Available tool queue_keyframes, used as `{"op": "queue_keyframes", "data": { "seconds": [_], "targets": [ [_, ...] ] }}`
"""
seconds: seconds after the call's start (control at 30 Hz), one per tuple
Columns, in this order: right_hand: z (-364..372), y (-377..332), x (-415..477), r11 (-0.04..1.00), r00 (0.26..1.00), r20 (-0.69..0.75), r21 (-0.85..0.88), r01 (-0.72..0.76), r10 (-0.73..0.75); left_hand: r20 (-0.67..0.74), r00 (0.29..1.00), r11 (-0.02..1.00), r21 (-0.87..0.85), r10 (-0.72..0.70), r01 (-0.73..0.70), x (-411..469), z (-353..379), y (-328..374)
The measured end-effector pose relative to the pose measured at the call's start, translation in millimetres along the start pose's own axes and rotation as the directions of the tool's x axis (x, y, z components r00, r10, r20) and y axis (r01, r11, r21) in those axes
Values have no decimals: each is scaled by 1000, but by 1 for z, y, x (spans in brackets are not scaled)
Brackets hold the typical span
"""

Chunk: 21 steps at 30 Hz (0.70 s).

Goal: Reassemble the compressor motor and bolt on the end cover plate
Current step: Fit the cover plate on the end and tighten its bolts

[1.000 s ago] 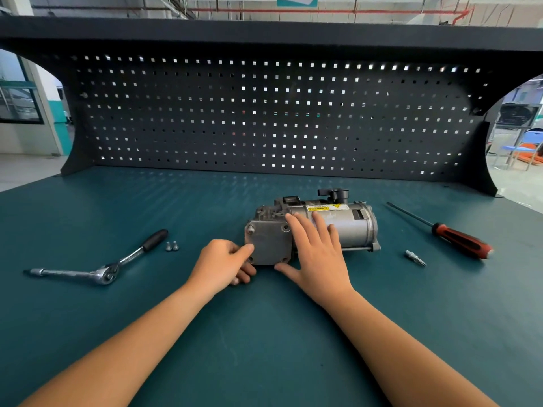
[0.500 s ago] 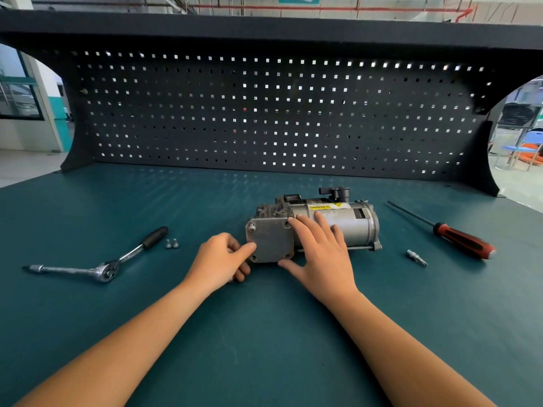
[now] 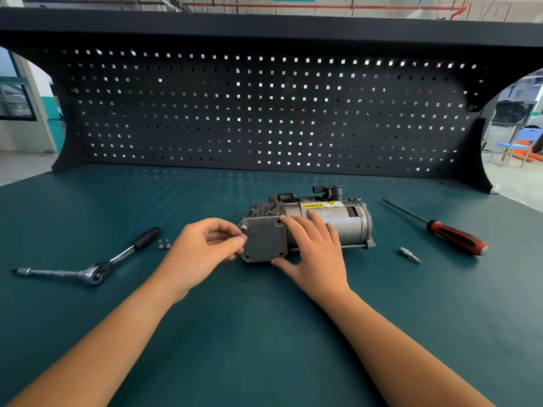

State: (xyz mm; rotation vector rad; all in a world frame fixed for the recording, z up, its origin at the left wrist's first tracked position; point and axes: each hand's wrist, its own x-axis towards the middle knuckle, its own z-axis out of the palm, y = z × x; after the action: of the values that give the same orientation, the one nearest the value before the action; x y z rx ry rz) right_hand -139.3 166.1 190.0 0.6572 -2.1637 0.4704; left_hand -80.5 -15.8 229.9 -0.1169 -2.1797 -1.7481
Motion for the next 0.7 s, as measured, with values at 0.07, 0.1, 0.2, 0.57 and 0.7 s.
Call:
{"op": "queue_keyframes", "data": {
  "seconds": [0.07,0.1,0.2,0.57,0.7],
  "targets": [
    [0,1,0,1000,1000,26,4,-6,6,8,1000,997,-70,10,-9,-1,2,2],
    [1,1,0,1000,999,49,20,-21,20,10,1000,996,-83,23,-22,-1,4,3],
    [1,3,0,993,991,110,79,-87,78,1,997,996,-48,78,-78,0,10,5],
    [0,2,2,1000,1000,-4,-22,1,-2,-38,993,991,77,116,-113,14,16,-13],
    [-2,-3,0,997,996,72,47,-55,51,-11,1000,980,-201,0,-2,20,6,-19]
  ]
}}
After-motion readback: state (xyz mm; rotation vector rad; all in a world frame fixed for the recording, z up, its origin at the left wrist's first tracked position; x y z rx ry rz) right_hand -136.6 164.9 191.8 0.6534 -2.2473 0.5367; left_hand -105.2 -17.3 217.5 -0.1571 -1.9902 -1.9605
